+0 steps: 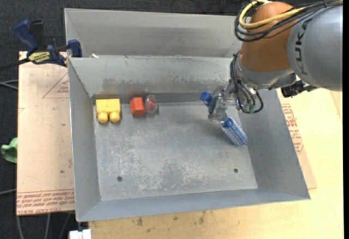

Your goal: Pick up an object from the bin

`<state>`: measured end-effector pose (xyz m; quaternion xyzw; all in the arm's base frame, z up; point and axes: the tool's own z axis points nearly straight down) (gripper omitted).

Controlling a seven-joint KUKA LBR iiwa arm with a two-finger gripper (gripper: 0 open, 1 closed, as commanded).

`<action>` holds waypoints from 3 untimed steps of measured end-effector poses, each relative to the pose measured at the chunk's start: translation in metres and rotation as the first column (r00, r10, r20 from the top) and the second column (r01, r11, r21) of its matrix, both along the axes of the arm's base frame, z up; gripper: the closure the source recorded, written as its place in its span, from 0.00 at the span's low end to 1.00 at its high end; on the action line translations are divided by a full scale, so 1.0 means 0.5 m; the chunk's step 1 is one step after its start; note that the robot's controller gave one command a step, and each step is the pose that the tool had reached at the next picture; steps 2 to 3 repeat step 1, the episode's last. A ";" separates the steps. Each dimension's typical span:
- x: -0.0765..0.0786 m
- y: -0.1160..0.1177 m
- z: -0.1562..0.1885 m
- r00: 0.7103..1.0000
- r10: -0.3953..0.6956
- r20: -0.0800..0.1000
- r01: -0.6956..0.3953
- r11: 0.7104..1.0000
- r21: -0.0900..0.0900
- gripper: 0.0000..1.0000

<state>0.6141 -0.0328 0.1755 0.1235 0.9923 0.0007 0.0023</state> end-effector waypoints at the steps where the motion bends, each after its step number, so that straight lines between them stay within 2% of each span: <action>1: 0.001 0.000 0.005 1.000 0.001 -0.003 -0.001 1.000 0.000 1.00; 3: 0.001 0.000 0.005 1.000 0.001 -0.003 -0.001 1.000 0.000 1.00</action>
Offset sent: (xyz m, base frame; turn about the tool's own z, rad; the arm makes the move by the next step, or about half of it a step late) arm -0.0001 -0.0001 0.0037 0.0000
